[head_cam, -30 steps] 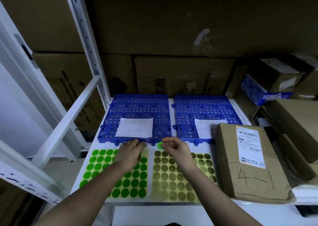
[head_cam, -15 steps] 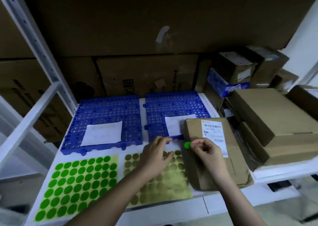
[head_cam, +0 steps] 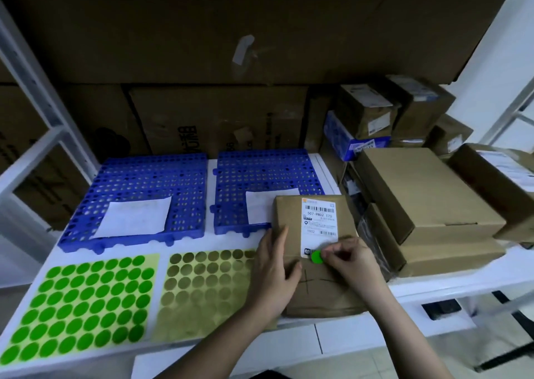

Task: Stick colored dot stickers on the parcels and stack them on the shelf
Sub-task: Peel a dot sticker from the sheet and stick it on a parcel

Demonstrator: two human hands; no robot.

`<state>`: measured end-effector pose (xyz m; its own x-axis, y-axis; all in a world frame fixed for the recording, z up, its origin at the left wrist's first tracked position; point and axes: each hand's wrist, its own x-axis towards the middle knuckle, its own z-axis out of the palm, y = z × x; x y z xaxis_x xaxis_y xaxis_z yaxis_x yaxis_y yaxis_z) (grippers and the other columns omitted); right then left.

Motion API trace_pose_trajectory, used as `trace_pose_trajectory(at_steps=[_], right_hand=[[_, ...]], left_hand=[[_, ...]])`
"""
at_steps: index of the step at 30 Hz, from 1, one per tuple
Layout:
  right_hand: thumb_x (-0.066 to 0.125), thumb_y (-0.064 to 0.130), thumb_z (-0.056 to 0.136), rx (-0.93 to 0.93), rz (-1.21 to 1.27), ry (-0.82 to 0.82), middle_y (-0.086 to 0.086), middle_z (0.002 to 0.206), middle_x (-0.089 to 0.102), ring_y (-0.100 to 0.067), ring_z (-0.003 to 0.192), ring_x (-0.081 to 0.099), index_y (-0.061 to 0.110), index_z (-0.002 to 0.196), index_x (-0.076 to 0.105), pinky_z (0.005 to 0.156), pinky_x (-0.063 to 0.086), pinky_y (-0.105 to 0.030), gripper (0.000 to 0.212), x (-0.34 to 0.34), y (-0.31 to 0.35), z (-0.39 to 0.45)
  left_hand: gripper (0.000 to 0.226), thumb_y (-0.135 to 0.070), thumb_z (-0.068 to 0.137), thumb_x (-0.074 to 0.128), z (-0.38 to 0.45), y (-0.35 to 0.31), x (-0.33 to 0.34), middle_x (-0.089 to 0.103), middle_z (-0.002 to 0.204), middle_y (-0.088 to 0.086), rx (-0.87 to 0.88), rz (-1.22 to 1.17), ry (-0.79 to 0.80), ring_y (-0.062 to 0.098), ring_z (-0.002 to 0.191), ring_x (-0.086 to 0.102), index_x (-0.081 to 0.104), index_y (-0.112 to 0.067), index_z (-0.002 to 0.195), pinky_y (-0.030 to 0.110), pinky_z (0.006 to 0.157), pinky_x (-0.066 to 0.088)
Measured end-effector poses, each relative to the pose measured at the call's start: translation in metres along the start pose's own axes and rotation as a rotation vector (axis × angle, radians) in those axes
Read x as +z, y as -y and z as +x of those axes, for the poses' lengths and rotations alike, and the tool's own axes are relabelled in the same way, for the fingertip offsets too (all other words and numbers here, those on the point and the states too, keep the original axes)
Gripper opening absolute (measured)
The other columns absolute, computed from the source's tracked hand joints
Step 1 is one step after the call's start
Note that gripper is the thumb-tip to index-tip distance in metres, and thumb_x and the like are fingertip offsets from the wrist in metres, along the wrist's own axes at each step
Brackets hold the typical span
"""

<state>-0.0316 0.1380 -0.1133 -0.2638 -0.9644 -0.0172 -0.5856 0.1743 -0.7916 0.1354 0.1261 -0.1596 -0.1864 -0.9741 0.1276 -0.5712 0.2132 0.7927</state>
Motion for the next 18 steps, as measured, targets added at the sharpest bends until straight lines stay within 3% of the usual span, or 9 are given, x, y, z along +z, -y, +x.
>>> trace_pose_trajectory(at_steps=[4,6,13,18], right_hand=[[0.079,0.021,0.074,0.014,-0.060,0.035,0.013,0.086,0.056,-0.009,0.095,0.055,0.046,0.051,0.062,0.093,0.043,-0.036,0.038,-0.004,-0.003,-0.002],[0.079,0.026,0.074,0.024,-0.096,0.055,0.013,0.090,0.058,-0.010,0.101,0.054,0.057,0.053,0.061,0.095,0.043,-0.038,0.041,-0.004,-0.004,-0.004],[0.073,0.034,0.078,0.039,-0.194,0.014,0.013,0.095,0.050,-0.013,0.109,0.052,0.047,0.060,0.053,0.093,0.038,-0.034,0.031,0.000,-0.003,-0.009],[0.072,0.034,0.081,0.032,-0.238,-0.050,0.010,0.097,0.047,-0.017,0.111,0.049,0.032,0.076,0.065,0.086,0.032,-0.031,0.008,0.004,-0.006,-0.008]], left_hand=[[0.059,-0.031,0.089,0.054,-0.001,-0.003,0.011,0.011,0.155,0.003,0.032,-0.021,-0.043,0.016,0.144,0.014,0.030,-0.050,0.139,0.027,0.114,0.020],[0.057,-0.028,0.090,0.055,-0.001,-0.002,0.015,0.007,0.156,0.002,0.015,-0.013,-0.046,0.016,0.145,0.011,0.034,-0.049,0.138,0.027,0.115,0.020],[0.057,-0.023,0.092,0.055,-0.003,-0.004,0.016,0.003,0.157,-0.002,-0.025,0.009,-0.011,0.013,0.145,0.009,0.034,-0.048,0.139,0.028,0.115,0.021],[0.058,-0.024,0.092,0.055,-0.002,-0.004,0.014,0.003,0.156,-0.002,-0.019,0.026,0.005,0.014,0.145,0.010,0.033,-0.047,0.139,0.025,0.113,0.021]])
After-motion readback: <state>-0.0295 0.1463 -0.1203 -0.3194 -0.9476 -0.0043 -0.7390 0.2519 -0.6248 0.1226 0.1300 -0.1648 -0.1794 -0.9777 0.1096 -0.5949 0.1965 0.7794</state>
